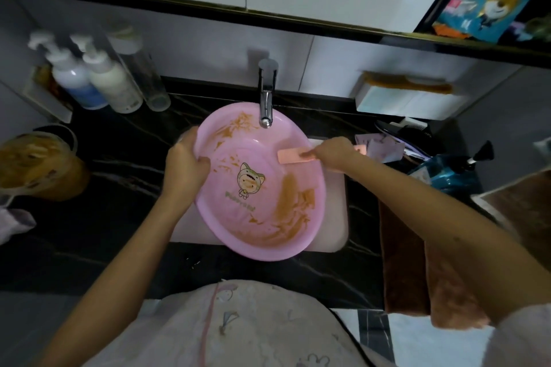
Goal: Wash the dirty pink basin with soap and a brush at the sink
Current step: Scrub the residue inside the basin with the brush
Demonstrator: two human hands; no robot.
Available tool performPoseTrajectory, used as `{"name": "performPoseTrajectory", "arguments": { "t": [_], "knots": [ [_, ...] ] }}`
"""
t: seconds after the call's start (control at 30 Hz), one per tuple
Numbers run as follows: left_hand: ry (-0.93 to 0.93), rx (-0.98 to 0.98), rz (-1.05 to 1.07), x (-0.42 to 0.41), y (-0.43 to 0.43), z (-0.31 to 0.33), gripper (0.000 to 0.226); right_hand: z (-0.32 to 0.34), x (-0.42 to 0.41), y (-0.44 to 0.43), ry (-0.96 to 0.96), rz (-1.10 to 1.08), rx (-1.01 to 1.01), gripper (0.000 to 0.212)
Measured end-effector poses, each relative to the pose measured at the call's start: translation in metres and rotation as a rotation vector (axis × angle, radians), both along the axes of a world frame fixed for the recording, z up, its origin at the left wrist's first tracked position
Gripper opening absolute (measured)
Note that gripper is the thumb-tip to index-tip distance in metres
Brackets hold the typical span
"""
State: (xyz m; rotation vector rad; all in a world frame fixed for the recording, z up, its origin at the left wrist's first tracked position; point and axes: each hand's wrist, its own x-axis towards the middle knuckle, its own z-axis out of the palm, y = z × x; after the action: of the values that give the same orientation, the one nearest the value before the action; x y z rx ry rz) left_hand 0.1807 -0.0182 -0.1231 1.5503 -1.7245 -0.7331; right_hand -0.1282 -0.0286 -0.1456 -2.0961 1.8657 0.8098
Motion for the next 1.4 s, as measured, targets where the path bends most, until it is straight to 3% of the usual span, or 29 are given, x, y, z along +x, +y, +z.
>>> {"name": "performPoseTrajectory", "arguments": {
  "t": [0.07, 0.13, 0.2, 0.27, 0.33, 0.43, 0.5, 0.7, 1.0, 1.13, 1.3, 1.4],
  "knots": [
    [-0.002, 0.000, -0.009, 0.001, -0.001, -0.001, 0.057, -0.017, 0.004, 0.005, -0.152, -0.150, 0.185, 0.048],
    [0.004, 0.006, -0.018, 0.002, -0.002, -0.002, 0.058, -0.014, 0.003, 0.008, -0.188, -0.204, 0.407, 0.050],
    [0.014, 0.012, -0.016, 0.002, -0.003, -0.005, 0.059, -0.006, -0.002, 0.000, -0.135, -0.205, 0.386, 0.050],
    [0.018, 0.017, -0.015, 0.002, -0.002, -0.009, 0.059, -0.002, 0.003, -0.004, -0.077, -0.203, 0.189, 0.047],
    [0.013, 0.014, -0.012, 0.002, -0.002, -0.007, 0.058, -0.011, 0.011, -0.003, -0.154, -0.231, 0.093, 0.045],
    [0.000, 0.008, -0.010, 0.007, -0.004, -0.002, 0.057, -0.028, 0.006, -0.002, -0.206, -0.108, 0.297, 0.058],
    [0.002, 0.017, -0.012, 0.007, -0.003, -0.003, 0.058, -0.013, 0.000, 0.002, -0.155, -0.115, 0.411, 0.052],
    [0.005, 0.013, 0.008, 0.002, 0.000, -0.004, 0.056, -0.002, 0.008, 0.010, -0.060, -0.019, -0.042, 0.043],
    [-0.047, -0.046, 0.086, 0.010, 0.005, -0.004, 0.059, 0.021, 0.013, 0.037, 0.054, -0.081, 0.144, 0.035],
    [-0.003, -0.034, 0.100, 0.012, 0.007, -0.003, 0.059, 0.011, 0.025, 0.065, -0.015, -0.042, 0.207, 0.047],
    [0.085, -0.049, 0.136, 0.013, 0.013, 0.003, 0.061, -0.005, 0.011, 0.073, -0.034, -0.027, -0.055, 0.055],
    [0.143, -0.064, 0.150, 0.013, 0.018, 0.006, 0.062, -0.016, 0.004, 0.072, -0.078, -0.082, -0.103, 0.056]
  ]
}}
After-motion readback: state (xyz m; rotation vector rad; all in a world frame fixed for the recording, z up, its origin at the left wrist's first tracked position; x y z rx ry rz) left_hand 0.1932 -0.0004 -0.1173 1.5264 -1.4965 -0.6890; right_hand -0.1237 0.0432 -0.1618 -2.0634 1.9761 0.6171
